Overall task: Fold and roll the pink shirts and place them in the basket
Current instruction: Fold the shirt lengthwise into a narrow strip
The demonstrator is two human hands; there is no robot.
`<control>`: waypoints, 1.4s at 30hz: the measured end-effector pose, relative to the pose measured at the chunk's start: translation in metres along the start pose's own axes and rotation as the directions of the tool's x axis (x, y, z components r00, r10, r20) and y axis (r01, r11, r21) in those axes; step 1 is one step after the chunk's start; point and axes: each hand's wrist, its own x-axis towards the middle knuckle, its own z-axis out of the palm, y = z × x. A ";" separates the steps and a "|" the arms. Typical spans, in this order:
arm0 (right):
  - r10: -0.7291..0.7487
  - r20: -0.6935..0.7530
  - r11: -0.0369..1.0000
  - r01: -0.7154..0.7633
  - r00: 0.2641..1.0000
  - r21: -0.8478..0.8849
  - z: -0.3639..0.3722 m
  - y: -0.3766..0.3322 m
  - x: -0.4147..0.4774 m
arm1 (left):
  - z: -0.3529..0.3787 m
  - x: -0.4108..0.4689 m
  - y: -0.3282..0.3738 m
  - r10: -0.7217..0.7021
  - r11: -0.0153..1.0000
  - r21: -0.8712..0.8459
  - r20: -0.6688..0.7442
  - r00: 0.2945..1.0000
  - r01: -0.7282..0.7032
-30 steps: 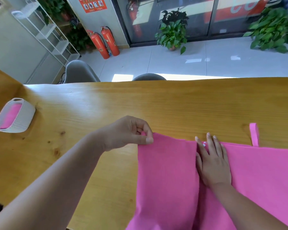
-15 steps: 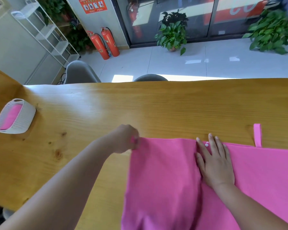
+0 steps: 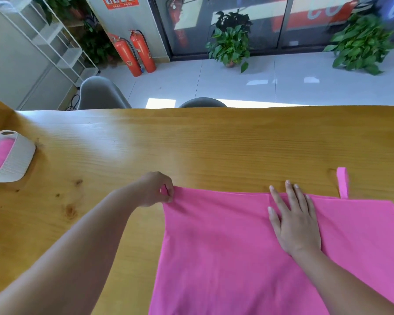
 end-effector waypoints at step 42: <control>0.231 0.226 0.967 -0.198 0.946 -0.157 -0.020 0.132 0.003 | 0.146 0.059 0.045 -0.038 0.985 0.137 -0.411 0.911 0.103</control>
